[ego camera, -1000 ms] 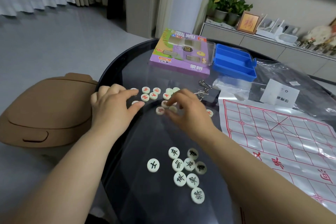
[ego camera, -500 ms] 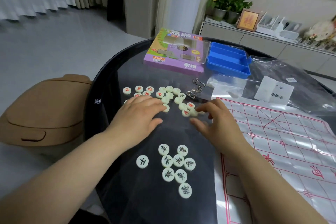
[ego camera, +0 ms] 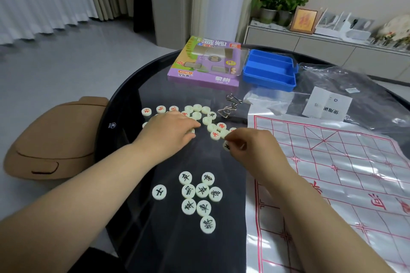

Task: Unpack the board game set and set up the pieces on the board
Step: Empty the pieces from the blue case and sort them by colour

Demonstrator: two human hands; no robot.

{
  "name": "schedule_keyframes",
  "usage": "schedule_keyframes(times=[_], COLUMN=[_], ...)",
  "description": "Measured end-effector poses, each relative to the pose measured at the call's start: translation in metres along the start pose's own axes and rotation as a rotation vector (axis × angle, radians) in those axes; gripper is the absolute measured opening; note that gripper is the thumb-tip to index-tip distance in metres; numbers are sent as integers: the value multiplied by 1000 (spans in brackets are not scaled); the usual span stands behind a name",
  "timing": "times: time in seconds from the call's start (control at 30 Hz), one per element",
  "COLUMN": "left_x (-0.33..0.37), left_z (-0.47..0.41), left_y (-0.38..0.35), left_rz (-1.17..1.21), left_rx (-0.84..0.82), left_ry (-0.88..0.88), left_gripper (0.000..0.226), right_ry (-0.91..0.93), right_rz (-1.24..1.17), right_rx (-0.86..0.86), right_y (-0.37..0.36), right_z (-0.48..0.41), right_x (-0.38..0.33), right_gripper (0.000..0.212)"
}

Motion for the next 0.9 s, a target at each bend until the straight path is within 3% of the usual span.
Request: schedule_keyframes(times=[0.17, 0.3, 0.4, 0.6, 0.7, 0.9], left_x=[1, -1, 0, -12, -12, -12], left_z=[1, 3, 7, 0, 5, 10], left_y=[3, 5, 14, 8, 6, 3], left_rz=[-142, -173, -46, -18, -34, 114], left_rx=[161, 222, 88, 53, 171, 248], left_ry=[-225, -313, -201, -40, -144, -23], left_gripper=[18, 25, 29, 37, 25, 26], right_ry=[-120, -103, -74, 73, 98, 198], right_rz=[-294, -285, -279, -145, -140, -214], right_rx=[59, 44, -3, -87, -130, -176], right_y=[-2, -4, -3, -7, -8, -10], right_z=[1, 1, 1, 1, 2, 2], right_x=[10, 11, 9, 4, 0, -18], right_gripper=[18, 20, 20, 25, 23, 24])
Point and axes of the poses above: each hand's wrist, its own z-axis away from the middle knuckle, its own y-axis out of the back of the hand, x = y × z, the point moved 3 cm from there along -z, towards the middle knuckle, and after that the axes turned 13 degrees about y, right-handed, at the moved point
